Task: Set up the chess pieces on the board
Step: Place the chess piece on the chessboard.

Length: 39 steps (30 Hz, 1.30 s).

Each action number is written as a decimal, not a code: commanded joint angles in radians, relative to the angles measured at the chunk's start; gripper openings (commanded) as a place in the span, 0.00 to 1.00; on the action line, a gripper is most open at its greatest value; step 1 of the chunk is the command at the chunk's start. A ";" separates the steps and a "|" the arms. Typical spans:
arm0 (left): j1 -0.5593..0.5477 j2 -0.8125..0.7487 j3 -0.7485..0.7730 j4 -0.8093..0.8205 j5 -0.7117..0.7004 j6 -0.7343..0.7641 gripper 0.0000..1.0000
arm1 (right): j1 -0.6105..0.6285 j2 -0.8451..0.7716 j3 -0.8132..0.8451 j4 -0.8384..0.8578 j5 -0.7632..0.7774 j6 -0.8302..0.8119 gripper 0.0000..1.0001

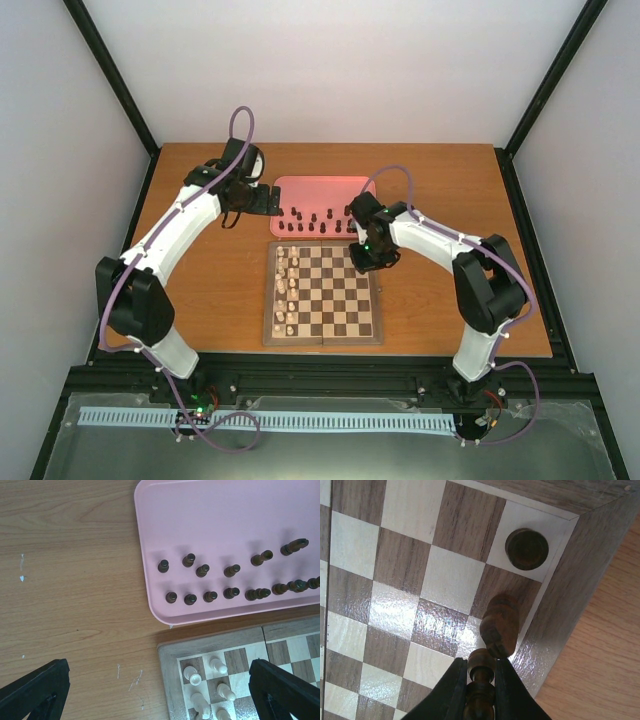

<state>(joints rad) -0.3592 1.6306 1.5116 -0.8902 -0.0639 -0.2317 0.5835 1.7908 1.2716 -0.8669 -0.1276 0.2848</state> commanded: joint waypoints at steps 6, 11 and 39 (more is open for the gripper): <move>-0.007 -0.044 -0.002 0.006 -0.014 0.012 1.00 | 0.007 0.032 0.031 0.000 0.002 -0.010 0.03; -0.007 -0.044 -0.005 0.008 -0.014 0.011 1.00 | 0.007 0.040 0.036 -0.004 0.003 -0.013 0.04; -0.007 -0.040 -0.005 0.010 -0.010 0.011 1.00 | 0.008 0.049 0.060 -0.022 -0.002 -0.025 0.41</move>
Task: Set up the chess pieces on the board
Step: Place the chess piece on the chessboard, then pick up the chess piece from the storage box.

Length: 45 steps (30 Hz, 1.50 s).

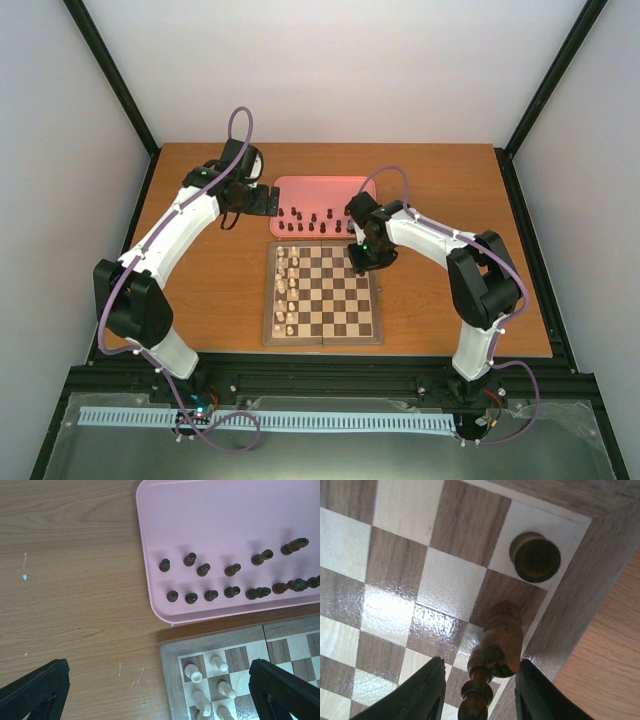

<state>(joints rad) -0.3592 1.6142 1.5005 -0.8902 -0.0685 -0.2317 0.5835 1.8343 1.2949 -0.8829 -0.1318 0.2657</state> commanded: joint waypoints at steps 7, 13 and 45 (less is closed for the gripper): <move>-0.007 -0.026 0.009 0.005 -0.007 0.013 1.00 | 0.008 -0.024 0.161 -0.118 0.030 -0.031 0.47; -0.008 -0.029 0.006 0.009 -0.008 0.010 1.00 | 0.009 0.003 0.349 -0.188 0.098 -0.068 0.58; -0.007 -0.022 0.013 -0.002 -0.008 0.017 1.00 | -0.051 0.492 0.843 -0.194 0.019 -0.191 0.42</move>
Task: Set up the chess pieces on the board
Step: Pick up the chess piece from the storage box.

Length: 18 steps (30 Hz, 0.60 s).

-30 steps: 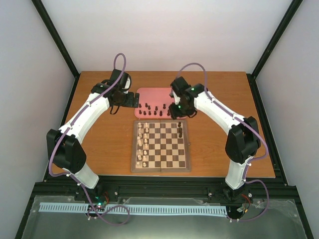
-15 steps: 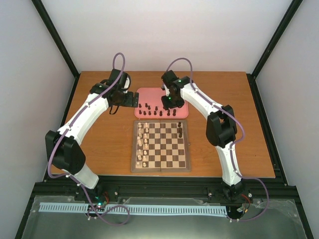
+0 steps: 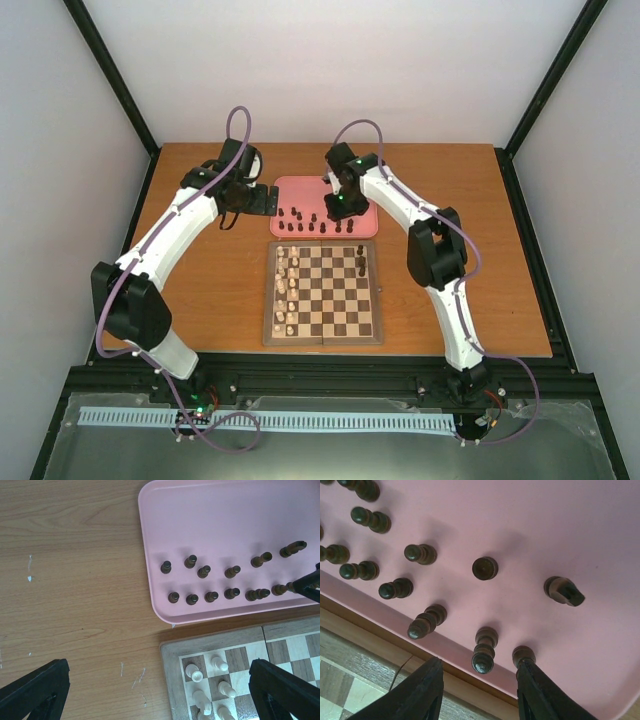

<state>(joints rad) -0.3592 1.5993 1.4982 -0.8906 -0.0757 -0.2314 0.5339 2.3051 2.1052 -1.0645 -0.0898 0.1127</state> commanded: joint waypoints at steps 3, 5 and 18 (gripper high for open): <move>-0.007 -0.003 0.022 -0.004 0.001 0.018 1.00 | -0.002 0.036 0.049 -0.010 -0.027 -0.050 0.43; -0.007 0.002 0.026 -0.004 0.001 0.021 1.00 | -0.003 0.049 0.064 -0.011 -0.033 -0.054 0.43; -0.007 0.033 0.055 -0.014 0.002 0.030 1.00 | -0.021 0.090 0.108 -0.030 -0.033 -0.068 0.39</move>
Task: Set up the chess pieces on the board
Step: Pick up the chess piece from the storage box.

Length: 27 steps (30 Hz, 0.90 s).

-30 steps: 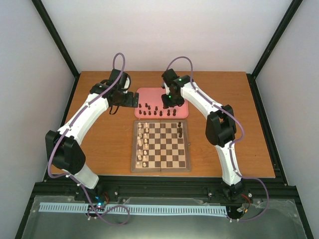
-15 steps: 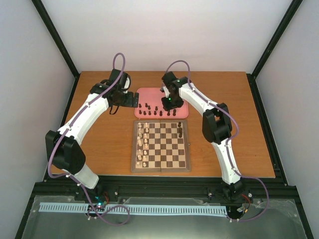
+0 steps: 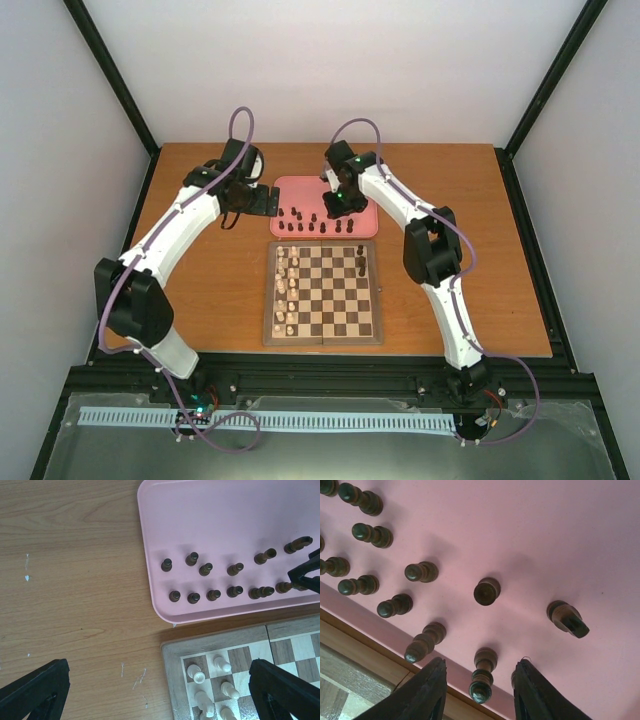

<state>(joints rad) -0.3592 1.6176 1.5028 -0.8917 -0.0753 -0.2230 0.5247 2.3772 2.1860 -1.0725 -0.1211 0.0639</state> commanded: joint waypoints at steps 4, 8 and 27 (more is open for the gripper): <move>-0.007 0.026 0.059 -0.012 0.007 0.024 1.00 | -0.012 0.010 0.010 -0.026 0.010 -0.023 0.38; -0.007 0.035 0.066 -0.013 0.011 0.024 1.00 | -0.013 0.001 0.005 -0.033 0.013 -0.024 0.38; -0.007 0.075 0.106 -0.019 0.025 0.025 1.00 | -0.007 -0.006 0.004 -0.062 0.001 -0.026 0.37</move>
<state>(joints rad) -0.3592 1.6848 1.5631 -0.8982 -0.0597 -0.2123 0.5148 2.3775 2.1860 -1.1122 -0.1173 0.0483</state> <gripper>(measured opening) 0.998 0.381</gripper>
